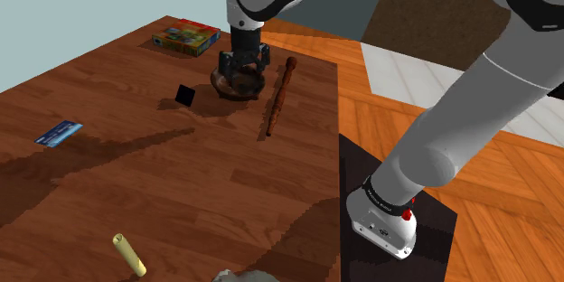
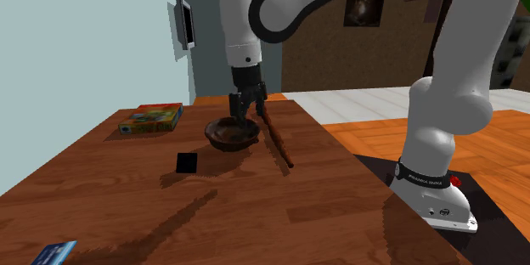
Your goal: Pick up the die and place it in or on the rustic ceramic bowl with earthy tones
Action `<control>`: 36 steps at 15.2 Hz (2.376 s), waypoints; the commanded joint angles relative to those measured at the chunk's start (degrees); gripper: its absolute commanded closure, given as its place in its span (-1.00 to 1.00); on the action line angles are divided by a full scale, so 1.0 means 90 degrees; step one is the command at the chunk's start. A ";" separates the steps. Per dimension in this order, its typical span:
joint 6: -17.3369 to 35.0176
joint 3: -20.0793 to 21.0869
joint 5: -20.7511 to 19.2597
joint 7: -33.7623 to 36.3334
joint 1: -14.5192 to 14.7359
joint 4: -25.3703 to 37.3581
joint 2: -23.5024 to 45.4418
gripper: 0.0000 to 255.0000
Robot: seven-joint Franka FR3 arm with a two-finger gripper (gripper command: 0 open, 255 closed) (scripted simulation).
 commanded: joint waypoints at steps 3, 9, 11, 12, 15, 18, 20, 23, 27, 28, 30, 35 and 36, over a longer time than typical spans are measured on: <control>0.0276 0.0084 -0.0173 0.0321 0.0069 0.0736 0.0924 -1.00; 0.0451 0.0103 -0.0490 0.0757 0.0282 0.2131 0.2372 -1.00; 0.0442 0.0081 -0.0586 0.0874 0.0381 0.2678 0.2865 -1.00; 0.0424 0.0068 -0.0632 0.0927 0.0434 0.2970 0.3116 -1.00; 0.0311 0.0020 -0.0752 0.1059 0.0604 0.3936 0.3892 -1.00; 0.0418 -0.0004 -0.0786 0.1088 0.0644 0.4045 0.4095 -1.00; 0.0552 -0.0016 -0.0805 0.1100 0.0649 0.3980 0.4166 -1.00; 0.0749 -0.0035 -0.0835 0.1118 0.0660 0.3895 0.4279 -1.00; 0.0786 -0.0039 -0.0841 0.1122 0.0662 0.3880 0.4302 -1.00; 0.0786 -0.0039 -0.0841 0.1122 0.0662 0.3880 0.4302 -1.00; 0.0786 -0.0039 -0.0841 0.1122 0.0662 0.3880 0.4302 -1.00; 0.0787 -0.0040 -0.0842 0.1120 0.0661 0.3881 0.4305 1.00; 0.0788 -0.0041 -0.0842 0.1114 0.0656 0.3882 0.4307 1.00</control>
